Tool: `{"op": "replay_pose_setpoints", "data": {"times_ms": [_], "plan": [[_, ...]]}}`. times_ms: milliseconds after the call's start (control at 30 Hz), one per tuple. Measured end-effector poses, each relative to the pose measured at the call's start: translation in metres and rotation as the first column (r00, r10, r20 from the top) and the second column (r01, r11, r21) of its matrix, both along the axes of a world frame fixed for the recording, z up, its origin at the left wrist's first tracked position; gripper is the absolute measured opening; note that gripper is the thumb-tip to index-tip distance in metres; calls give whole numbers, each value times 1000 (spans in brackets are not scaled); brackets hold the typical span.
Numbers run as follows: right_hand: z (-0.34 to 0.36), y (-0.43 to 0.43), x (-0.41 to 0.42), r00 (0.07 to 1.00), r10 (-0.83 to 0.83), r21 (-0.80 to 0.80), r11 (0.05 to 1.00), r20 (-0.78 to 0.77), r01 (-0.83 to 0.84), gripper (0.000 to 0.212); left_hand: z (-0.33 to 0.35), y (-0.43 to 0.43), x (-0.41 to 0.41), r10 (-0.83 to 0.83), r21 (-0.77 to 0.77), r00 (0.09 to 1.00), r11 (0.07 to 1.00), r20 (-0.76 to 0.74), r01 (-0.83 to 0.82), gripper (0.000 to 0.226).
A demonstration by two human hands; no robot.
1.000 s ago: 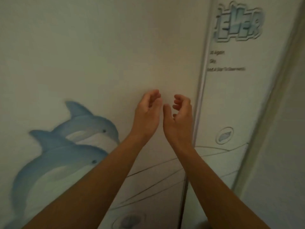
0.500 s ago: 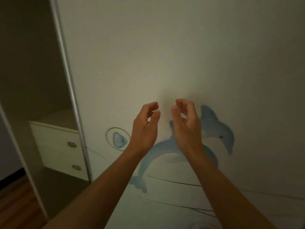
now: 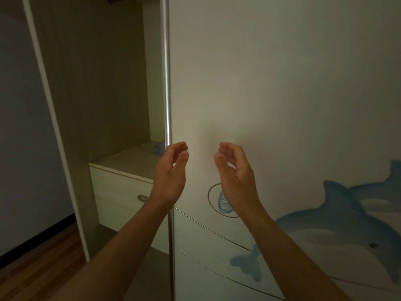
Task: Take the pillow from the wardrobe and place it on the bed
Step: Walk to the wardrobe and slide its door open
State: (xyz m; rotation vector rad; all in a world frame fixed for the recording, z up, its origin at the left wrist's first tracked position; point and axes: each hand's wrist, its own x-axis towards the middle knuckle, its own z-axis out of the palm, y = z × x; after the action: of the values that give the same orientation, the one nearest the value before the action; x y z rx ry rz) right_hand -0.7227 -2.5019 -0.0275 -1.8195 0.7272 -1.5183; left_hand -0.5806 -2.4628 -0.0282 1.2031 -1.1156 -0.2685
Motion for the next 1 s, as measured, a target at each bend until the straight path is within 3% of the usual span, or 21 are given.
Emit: {"op": "replay_pose_setpoints", "data": {"times_ms": [200,367,500,667,833,1000], "plan": [[-7,-29,45,998,-18,6,1000,-53,18,40,-3,-25,45,17,4,998,1000,-61,-17,35],[-19,-64,73,1000,20,31,999,3,-20,42,4,-59,71,100,14,994,995,-49,-99,36],[-24,-87,98,999,35,31,999,42,-36,44,8,-86,91,218,28,976,976,14,-218,46],[-23,-104,135,998,49,49,998,24,-51,47,19,-117,127,209,-7,975,978,73,-209,48],[-25,-115,175,991,-113,-27,993,-65,111,50,22,-138,146,69,-201,997,977,17,-64,24],[-27,-115,204,932,-363,-139,923,-9,359,29,19,-151,166,-89,-280,995,955,51,100,16]]}}
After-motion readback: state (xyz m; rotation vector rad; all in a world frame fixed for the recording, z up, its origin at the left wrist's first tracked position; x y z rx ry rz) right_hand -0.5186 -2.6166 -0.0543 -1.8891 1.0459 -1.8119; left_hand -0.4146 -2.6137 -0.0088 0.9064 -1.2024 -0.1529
